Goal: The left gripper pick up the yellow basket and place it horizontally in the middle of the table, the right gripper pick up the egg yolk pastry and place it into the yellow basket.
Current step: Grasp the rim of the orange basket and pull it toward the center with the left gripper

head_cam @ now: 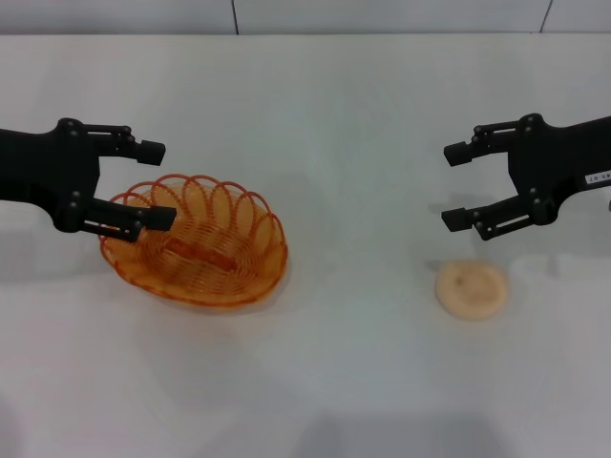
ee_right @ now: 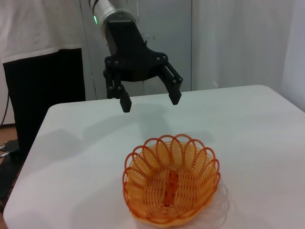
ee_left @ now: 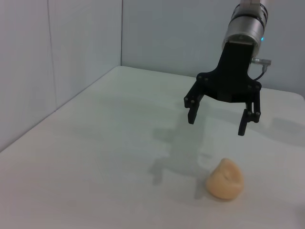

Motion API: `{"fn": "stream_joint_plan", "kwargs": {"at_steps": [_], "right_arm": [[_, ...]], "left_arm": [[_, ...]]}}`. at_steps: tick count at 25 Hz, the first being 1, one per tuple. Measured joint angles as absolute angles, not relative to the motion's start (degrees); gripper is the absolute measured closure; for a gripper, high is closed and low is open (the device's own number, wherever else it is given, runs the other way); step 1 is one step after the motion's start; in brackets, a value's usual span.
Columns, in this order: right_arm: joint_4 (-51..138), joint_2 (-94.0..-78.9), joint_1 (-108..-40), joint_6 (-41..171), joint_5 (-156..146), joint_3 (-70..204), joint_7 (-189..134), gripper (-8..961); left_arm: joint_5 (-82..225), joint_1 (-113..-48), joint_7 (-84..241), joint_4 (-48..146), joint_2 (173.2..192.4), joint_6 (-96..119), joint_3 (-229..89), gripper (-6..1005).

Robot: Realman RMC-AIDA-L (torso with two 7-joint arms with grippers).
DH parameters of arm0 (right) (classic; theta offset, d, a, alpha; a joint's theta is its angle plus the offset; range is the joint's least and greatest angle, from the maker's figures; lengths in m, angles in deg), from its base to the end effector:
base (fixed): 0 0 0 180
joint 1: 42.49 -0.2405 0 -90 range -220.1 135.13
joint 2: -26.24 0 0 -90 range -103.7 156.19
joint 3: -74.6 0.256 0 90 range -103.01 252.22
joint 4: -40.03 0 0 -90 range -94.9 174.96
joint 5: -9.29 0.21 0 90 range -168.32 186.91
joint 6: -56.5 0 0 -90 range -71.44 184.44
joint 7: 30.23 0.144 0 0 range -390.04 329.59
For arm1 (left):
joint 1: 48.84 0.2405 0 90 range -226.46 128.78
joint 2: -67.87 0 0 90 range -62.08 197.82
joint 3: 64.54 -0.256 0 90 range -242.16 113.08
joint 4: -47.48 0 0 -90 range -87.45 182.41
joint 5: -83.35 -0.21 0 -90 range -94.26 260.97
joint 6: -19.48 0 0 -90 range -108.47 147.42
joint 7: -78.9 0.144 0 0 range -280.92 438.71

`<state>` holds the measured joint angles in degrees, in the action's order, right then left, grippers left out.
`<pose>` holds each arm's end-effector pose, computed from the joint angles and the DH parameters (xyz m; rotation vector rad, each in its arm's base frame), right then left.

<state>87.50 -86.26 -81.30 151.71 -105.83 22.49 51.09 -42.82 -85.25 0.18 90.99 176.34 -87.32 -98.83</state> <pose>0.1995 0.3681 0.0387 -2.9819 0.1103 0.4189 -0.2538 0.3413 0.0881 -2.9573 -0.3187 -0.4485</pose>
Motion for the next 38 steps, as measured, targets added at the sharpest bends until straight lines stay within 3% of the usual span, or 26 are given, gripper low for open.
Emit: {"fn": "stream_joint_plan", "kwargs": {"at_steps": [18,28,38], "right_arm": [[87.49,-86.86,-80.26,151.15,-105.36,22.6,50.1,114],[91.31,-87.69,-75.3,150.61,-100.31,22.75,47.93,113],[91.68,-88.49,-74.78,149.76,-99.42,22.75,46.21,113]], "left_arm": [[-42.76,-85.05,-2.77,91.66,177.08,-87.12,-98.72,142],[-45.74,-83.55,-33.92,108.18,179.25,-88.3,-99.42,143],[-61.42,-87.81,-61.34,111.6,174.79,-90.47,-104.97,164]]}}
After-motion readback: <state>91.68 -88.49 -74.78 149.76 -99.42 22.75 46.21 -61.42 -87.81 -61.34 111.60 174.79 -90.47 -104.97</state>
